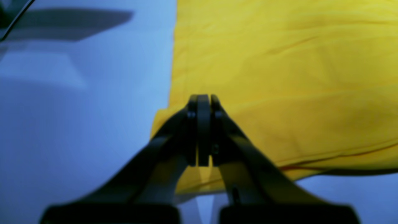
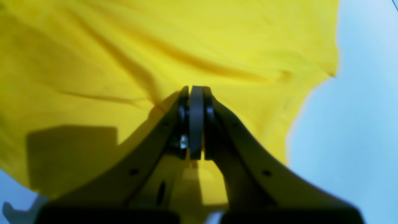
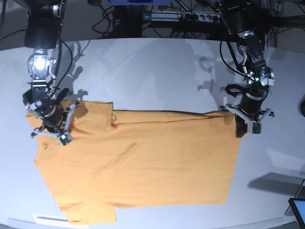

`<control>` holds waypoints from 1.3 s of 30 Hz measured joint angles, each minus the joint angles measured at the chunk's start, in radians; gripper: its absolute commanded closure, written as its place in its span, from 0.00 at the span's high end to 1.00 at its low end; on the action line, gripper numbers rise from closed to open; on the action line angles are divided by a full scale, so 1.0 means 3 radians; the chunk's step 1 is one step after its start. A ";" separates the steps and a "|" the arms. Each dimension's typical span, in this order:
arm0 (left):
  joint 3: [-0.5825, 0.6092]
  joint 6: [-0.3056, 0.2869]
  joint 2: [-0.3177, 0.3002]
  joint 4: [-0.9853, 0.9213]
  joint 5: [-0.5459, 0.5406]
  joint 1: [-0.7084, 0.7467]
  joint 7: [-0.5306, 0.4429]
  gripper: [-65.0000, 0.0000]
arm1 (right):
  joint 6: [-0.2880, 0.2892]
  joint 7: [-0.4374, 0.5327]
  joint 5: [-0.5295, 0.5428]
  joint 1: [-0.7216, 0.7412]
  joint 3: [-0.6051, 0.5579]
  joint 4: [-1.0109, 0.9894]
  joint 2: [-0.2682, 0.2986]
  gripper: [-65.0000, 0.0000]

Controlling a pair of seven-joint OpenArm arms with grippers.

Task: Fold the T-shirt properly
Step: 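Lower the held shirt edge back onto the table with both grippers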

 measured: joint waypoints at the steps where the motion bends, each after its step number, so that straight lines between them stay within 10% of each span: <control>1: 0.0011 0.0000 -0.0017 -0.0010 0.0000 0.0001 -0.0074 0.00 | -0.0001 0.0062 0.0001 -0.0003 0.0000 -0.0027 -0.0001 0.00; 11: 0.0011 0.0478 -0.0071 -0.0649 0.0422 0.0038 -0.0909 0.00 | -0.0134 0.0309 -0.0010 0.0008 0.0347 -0.0043 -0.0011 0.00; 39: 0.0018 0.0456 -0.0137 -0.1306 0.0460 -0.0045 -0.1297 0.00 | -0.0263 0.0849 0.0181 -0.0023 0.0375 -0.0736 0.0019 0.00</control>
